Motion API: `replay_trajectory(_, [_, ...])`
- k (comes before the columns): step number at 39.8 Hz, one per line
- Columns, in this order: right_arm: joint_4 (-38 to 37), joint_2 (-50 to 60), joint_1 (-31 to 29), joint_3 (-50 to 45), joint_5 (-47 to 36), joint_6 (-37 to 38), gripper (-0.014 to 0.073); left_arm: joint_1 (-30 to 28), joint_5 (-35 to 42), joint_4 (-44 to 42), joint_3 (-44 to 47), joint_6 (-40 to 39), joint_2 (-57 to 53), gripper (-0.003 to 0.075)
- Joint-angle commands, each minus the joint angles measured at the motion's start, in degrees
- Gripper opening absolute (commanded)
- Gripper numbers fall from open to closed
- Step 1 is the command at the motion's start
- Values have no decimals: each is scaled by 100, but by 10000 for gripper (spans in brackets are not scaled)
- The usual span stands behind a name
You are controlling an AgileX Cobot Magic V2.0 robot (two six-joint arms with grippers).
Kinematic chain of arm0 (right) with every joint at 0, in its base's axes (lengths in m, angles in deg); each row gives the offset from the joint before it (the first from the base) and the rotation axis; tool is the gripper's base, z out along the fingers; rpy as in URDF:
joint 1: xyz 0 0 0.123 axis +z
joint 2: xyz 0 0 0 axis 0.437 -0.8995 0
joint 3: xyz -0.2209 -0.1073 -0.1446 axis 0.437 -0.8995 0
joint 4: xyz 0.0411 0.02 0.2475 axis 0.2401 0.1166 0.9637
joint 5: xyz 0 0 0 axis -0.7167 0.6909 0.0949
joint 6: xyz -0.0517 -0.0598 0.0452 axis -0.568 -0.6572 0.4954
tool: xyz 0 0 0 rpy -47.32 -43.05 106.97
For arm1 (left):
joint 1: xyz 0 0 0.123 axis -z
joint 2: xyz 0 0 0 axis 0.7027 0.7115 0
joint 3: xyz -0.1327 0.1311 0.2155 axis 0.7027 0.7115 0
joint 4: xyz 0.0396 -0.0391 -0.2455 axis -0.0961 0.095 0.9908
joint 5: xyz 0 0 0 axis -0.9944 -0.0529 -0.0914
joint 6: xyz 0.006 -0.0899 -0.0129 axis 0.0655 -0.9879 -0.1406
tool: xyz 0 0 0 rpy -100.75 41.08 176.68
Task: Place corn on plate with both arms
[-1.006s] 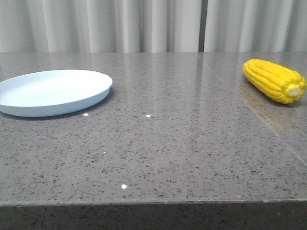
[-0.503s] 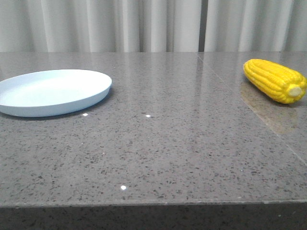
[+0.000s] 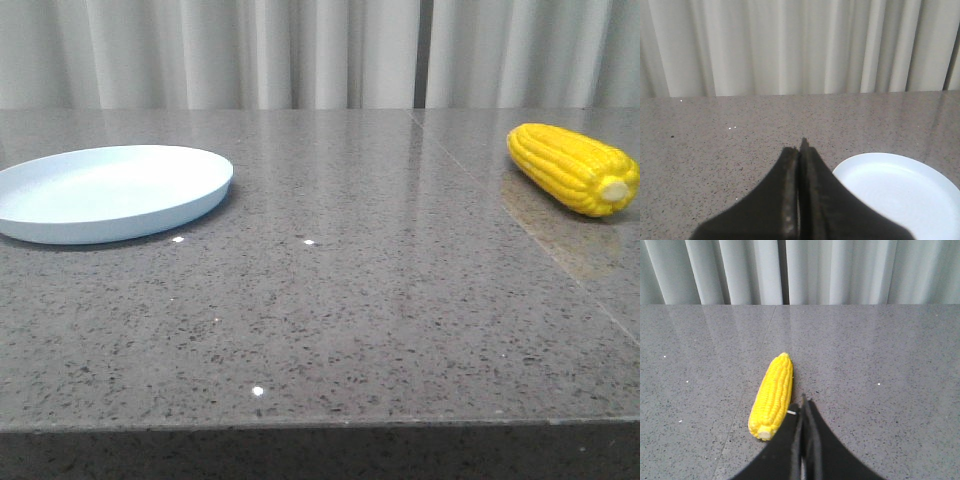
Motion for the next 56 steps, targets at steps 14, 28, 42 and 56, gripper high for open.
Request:
replay_trajectory(14, [-27,-88,-14,221,-488,-63,554,-10,378,-5,-217,-9,79,661])
replay_trajectory(28, [-27,-88,-14,221,-509,-63,651,-10,311,-5,-260,-9,240,678])
replay_trajectory(42, [-27,-88,-14,221,-509,-63,651,360,-556,-5,-1453,137,2519,678])
replay_trajectory(56, [-27,-88,-14,221,-509,-63,651,916,-2219,220,-3210,87,5067,678])
